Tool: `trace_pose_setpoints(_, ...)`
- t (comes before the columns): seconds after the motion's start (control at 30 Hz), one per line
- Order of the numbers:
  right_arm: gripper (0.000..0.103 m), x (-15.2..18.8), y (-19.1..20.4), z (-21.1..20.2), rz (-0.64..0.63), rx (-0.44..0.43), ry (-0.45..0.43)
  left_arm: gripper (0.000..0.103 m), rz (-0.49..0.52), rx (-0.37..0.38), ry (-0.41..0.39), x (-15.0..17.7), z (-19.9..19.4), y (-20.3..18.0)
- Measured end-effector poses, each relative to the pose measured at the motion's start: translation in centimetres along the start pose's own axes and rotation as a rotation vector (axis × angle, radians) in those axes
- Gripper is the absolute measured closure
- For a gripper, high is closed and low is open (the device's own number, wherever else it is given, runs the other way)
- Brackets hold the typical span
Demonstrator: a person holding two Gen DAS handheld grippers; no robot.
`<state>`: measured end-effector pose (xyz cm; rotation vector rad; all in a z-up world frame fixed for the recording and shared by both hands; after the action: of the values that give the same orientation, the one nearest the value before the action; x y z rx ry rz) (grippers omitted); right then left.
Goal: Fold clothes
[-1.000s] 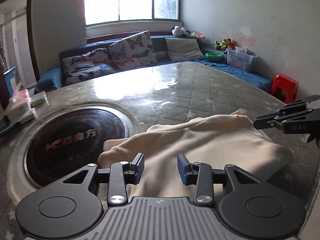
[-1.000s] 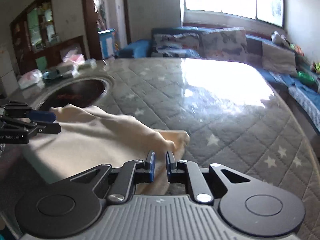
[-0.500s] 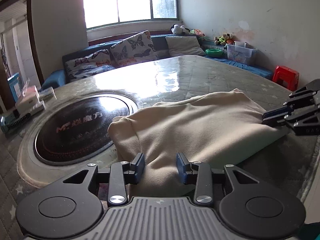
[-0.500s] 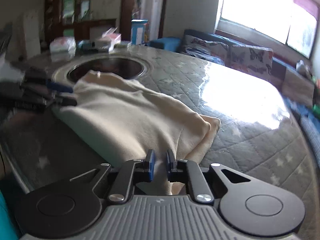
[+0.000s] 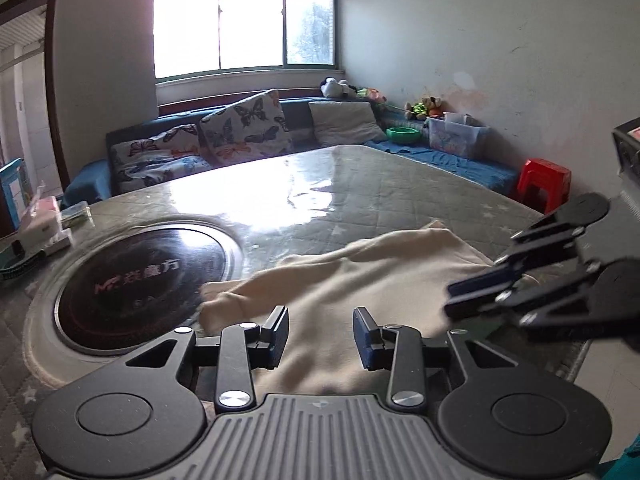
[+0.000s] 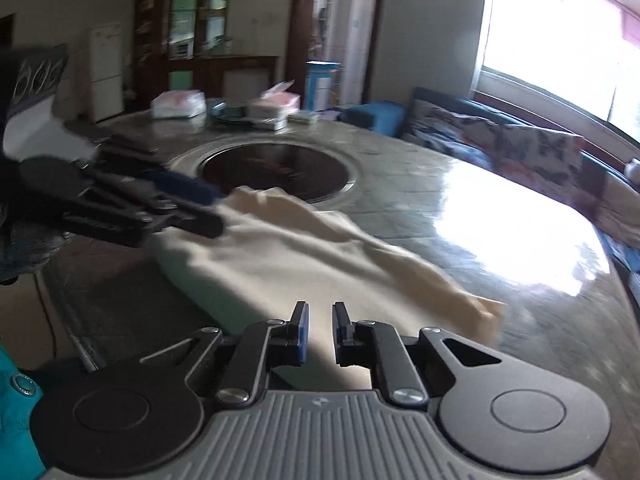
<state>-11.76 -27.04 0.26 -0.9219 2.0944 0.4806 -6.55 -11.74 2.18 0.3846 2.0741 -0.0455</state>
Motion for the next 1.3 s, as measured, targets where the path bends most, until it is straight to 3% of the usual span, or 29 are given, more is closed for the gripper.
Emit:
trace_pose_setpoints(0.2,0.092,0.7,1.0,0.6,-0.041,0.006,0.018,0.065,0.061,0.022,0.029,1.7,1.1,-1.6)
trace_pose_setpoints(0.33,0.092,0.5,1.1,1.1,-0.028,-0.022,0.031,0.064,0.022,0.040,0.046,1.8,1.5,-1.1)
trace_pose_setpoints(0.47,0.092,-0.1,0.2,0.8,0.007,-0.045,0.016,0.064,0.006,0.008,0.029,0.4,1.6,0.3)
trace_pose_setpoints(0.6,0.092,-1.4,-2.7,0.6,0.099,-0.019,-0.011,0.064,-0.037,-0.042,0.046,-0.9,3.3,1.9)
trace_pose_setpoints(0.77,0.092,-2.2,-7.7,2.3,0.209,0.051,-0.014,0.064,-0.101,-0.096,0.122,-1.2,6.5,3.5)
trace_pose_setpoints(0.93,0.092,-1.5,-10.8,4.2,0.284,0.064,0.013,0.064,-0.127,-0.095,0.142,-1.0,7.2,4.5)
trace_pose_setpoints(1.13,0.084,-2.9,-7.5,1.8,0.142,0.064,-0.001,0.063,-0.195,-0.122,0.140,-1.3,6.2,6.7)
trace_pose_setpoints(1.2,0.081,-3.5,-5.4,1.5,0.081,0.018,0.003,0.057,-0.223,-0.148,0.146,-1.4,5.8,7.7)
trace_pose_setpoints(1.3,0.070,-4.3,-1.9,1.7,-0.023,-0.059,0.009,0.051,-0.249,-0.178,0.148,-1.2,5.1,9.0)
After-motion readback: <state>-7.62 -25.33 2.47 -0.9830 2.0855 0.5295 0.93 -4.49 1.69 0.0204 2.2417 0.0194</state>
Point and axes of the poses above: each gripper's, at about its wrist camera, not at the fingertips, and z roughly the way its jaws point, y to its left, x to its underside, the point moved 4 cm from there along z, roughly the way its jaws point, and after that the axes turned 12 degrees about -x, right-handed, at the moved point
